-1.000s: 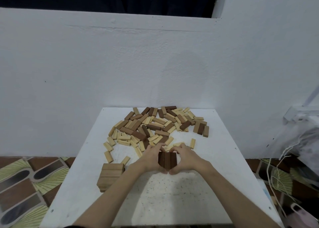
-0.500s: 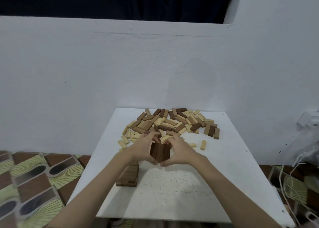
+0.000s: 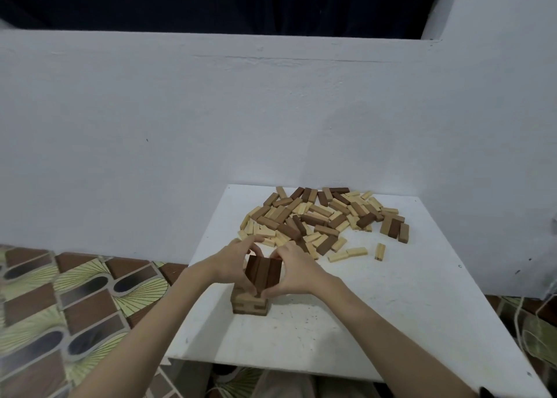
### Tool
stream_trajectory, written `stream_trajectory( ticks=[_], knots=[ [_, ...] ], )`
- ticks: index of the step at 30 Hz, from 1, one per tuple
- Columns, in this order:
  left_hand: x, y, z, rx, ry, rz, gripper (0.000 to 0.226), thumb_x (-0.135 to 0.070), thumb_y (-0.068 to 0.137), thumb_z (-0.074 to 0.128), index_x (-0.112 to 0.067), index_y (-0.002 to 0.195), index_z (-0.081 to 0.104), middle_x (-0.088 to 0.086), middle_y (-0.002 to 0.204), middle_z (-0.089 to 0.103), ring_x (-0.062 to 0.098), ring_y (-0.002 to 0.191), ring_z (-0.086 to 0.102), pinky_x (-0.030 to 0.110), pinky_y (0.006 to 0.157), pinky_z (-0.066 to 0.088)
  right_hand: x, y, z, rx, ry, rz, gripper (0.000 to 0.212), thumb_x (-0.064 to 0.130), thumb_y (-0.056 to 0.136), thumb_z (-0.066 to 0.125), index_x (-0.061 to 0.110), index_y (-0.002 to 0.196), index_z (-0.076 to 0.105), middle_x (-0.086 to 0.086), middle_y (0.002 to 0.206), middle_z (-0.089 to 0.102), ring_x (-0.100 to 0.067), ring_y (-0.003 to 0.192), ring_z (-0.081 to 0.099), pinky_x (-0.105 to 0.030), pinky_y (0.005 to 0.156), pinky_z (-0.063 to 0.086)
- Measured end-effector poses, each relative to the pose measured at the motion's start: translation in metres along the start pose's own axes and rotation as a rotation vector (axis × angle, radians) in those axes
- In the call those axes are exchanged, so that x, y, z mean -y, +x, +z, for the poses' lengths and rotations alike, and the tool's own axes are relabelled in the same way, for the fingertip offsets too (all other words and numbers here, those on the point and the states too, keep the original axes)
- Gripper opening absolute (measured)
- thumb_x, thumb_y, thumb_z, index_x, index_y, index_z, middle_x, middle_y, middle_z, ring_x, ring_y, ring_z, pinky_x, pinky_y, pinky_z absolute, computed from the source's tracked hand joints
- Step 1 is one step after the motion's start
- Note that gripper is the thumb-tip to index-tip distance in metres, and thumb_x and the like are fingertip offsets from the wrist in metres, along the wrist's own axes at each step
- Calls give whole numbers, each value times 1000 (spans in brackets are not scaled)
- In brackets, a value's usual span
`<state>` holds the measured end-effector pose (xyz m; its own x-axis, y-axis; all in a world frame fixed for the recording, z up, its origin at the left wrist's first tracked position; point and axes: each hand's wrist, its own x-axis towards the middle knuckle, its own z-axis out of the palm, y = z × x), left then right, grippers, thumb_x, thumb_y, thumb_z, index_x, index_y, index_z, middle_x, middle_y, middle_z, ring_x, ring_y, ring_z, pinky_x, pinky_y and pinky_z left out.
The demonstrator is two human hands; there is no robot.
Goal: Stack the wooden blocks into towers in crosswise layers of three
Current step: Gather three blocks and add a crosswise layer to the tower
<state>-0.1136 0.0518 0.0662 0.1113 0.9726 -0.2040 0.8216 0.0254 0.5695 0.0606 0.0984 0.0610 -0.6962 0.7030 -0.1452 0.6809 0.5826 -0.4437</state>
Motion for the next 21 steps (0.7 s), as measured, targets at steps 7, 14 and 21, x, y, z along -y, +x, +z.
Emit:
stream_trajectory(
  ticks=[7,14,21],
  knots=[
    [20,-15,-3,5,0,-33,100,-18,61,86,-25,140,24,-14,116,48,15,120,32,33,104,34,17,7,16,10,-53,-14,76,55,66,78,16,125,48,-2,120,44,-20,112,44,-39,93,43],
    [24,-14,3,22,21,-44,102,-19,61,86,-24,141,23,-14,118,48,15,121,32,33,105,33,16,9,24,18,-87,-2,77,57,67,76,16,125,47,-3,119,45,-21,111,45,-40,95,43],
    [26,-14,5,39,45,-49,102,-21,62,86,-23,141,22,-14,118,47,16,123,31,34,106,33,18,10,26,43,-95,-1,77,57,69,75,16,127,46,-4,120,45,-21,111,44,-39,94,43]
  ],
)
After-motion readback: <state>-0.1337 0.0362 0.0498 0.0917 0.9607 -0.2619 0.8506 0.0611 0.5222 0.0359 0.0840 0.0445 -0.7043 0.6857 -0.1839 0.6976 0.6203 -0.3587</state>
